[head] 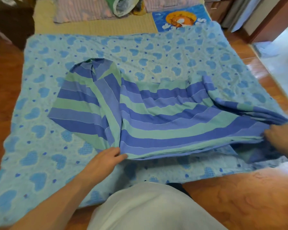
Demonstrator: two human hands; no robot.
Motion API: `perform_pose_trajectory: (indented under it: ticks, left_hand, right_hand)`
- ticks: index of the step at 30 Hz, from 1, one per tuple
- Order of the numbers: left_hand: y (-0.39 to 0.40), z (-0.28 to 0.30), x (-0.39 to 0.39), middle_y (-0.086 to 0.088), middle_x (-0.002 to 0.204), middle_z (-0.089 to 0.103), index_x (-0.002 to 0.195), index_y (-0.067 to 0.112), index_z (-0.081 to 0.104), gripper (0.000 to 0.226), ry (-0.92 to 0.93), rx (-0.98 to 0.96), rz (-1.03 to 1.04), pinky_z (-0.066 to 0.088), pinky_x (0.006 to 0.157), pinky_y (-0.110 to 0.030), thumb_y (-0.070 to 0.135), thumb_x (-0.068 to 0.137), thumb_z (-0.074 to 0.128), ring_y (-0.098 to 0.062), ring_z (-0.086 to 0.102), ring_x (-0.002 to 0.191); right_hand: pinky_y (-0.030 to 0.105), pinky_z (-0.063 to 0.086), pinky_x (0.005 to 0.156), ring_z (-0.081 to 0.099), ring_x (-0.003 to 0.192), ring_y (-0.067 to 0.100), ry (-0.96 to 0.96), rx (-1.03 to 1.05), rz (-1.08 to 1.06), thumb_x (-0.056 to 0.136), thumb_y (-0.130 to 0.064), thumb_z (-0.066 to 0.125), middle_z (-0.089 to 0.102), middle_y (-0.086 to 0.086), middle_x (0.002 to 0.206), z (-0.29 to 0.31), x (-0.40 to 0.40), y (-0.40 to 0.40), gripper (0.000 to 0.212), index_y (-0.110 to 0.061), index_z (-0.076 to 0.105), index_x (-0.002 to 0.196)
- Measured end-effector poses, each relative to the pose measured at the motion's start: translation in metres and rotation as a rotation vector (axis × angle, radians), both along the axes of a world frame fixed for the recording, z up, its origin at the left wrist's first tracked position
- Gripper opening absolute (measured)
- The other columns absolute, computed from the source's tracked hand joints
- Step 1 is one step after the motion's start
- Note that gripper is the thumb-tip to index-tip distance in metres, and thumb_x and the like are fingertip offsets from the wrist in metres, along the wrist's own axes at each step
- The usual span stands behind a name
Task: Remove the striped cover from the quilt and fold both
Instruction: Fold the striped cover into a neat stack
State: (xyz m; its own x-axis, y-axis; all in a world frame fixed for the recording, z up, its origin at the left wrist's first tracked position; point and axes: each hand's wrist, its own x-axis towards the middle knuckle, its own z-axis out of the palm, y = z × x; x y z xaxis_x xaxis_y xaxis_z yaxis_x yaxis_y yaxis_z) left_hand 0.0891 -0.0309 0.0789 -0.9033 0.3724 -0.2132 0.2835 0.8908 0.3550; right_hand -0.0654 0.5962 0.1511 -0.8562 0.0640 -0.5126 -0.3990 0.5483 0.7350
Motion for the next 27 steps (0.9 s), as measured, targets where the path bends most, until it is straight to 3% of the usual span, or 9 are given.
perform_pose_trajectory:
  ticks: [4, 6, 8, 12, 14, 16, 19, 22, 27]
  left_hand:
    - [0.005, 0.011, -0.008, 0.006, 0.089, 0.043, 0.111, 0.034, 0.060, 0.032, 0.056, -0.026, 0.173, 0.035, 0.061, -0.030, 0.017, 0.086, 0.052, -0.025, 0.051, 0.080]
    - [-0.005, 0.018, -0.012, 0.005, 0.087, 0.039, 0.113, 0.030, 0.064, 0.043, 0.101, -0.026, 0.406, 0.037, 0.058, -0.032, 0.004, 0.080, 0.057, -0.026, 0.051, 0.075]
    - [-0.005, 0.022, -0.014, 0.002, 0.088, 0.044, 0.116, 0.024, 0.068, 0.048, 0.157, 0.026, 0.625, 0.045, 0.060, -0.035, -0.005, 0.079, 0.059, -0.032, 0.056, 0.073]
    - [0.013, 0.026, -0.009, -0.005, 0.096, 0.055, 0.112, 0.017, 0.067, 0.032, 0.231, 0.115, 0.757, 0.052, 0.067, -0.042, -0.004, 0.088, 0.059, -0.036, 0.060, 0.080]
    - [0.016, 0.026, -0.006, -0.004, 0.096, 0.056, 0.111, 0.016, 0.068, 0.032, 0.249, 0.123, 0.688, 0.049, 0.063, -0.039, -0.005, 0.087, 0.061, -0.033, 0.060, 0.077]
    - [0.015, 0.026, -0.001, -0.004, 0.094, 0.057, 0.112, 0.014, 0.069, 0.041, 0.263, 0.045, 0.480, 0.048, 0.057, -0.035, -0.010, 0.079, 0.067, -0.031, 0.059, 0.072]
    - [0.014, 0.027, 0.004, -0.004, 0.090, 0.055, 0.115, 0.013, 0.068, 0.048, 0.280, -0.016, 0.174, 0.048, 0.051, -0.033, -0.009, 0.072, 0.069, -0.027, 0.056, 0.072]
    - [0.017, 0.032, 0.000, 0.000, 0.087, 0.051, 0.114, 0.016, 0.065, 0.045, 0.300, -0.030, 0.029, 0.038, 0.052, -0.029, -0.001, 0.072, 0.068, -0.022, 0.050, 0.073]
    - [0.045, 0.053, -0.014, 0.007, 0.078, 0.052, 0.097, 0.030, 0.052, 0.033, 0.185, 0.119, 0.169, 0.028, 0.057, -0.028, 0.005, 0.078, 0.063, -0.023, 0.052, 0.069]
  right_hand:
    - [0.028, 0.054, 0.075, 0.071, 0.091, 0.015, -0.167, -0.329, 0.095, 0.081, -0.041, 0.068, 0.074, -0.006, 0.095, -0.013, 0.009, -0.054, 0.015, -0.032, 0.071, 0.092]
    - [0.031, 0.049, 0.042, 0.065, 0.047, 0.024, -0.301, -0.416, 0.165, 0.034, -0.028, 0.098, 0.064, 0.005, 0.052, -0.028, 0.038, -0.059, 0.037, -0.019, 0.068, 0.054]
    - [0.024, 0.033, 0.025, 0.046, 0.022, 0.024, -0.203, -0.691, 0.246, 0.003, -0.009, 0.096, 0.043, 0.006, 0.031, -0.051, 0.057, -0.052, 0.057, -0.019, 0.049, 0.032]
    - [0.028, 0.057, 0.053, 0.070, 0.061, 0.027, -0.267, -0.466, 0.318, 0.067, -0.012, 0.080, 0.068, 0.010, 0.065, -0.061, 0.071, -0.071, 0.036, -0.031, 0.049, 0.068]
    - [0.022, 0.054, 0.084, 0.070, 0.094, 0.013, -0.316, -0.403, 0.184, 0.087, -0.023, 0.067, 0.072, 0.005, 0.103, -0.057, 0.058, -0.087, 0.015, -0.032, 0.055, 0.090]
    - [0.025, 0.045, 0.101, 0.062, 0.114, 0.014, -0.305, -0.335, 0.010, 0.100, -0.026, 0.047, 0.063, -0.002, 0.128, -0.055, 0.031, -0.095, 0.027, -0.029, 0.058, 0.124]
    - [0.030, 0.052, 0.086, 0.065, 0.107, 0.021, -0.075, -0.413, 0.045, 0.096, -0.019, 0.047, 0.063, -0.001, 0.121, -0.037, -0.015, -0.133, 0.031, -0.025, 0.053, 0.126]
    - [0.036, 0.050, 0.072, 0.063, 0.092, 0.032, 0.076, -0.829, 0.048, 0.093, -0.009, 0.051, 0.065, 0.006, 0.106, -0.008, -0.035, -0.220, 0.017, -0.019, 0.056, 0.106]
    - [0.035, 0.049, 0.078, 0.063, 0.099, 0.021, -0.250, -1.358, 0.168, 0.093, -0.040, 0.055, 0.067, -0.003, 0.108, 0.012, 0.048, -0.371, 0.025, -0.028, 0.062, 0.115]
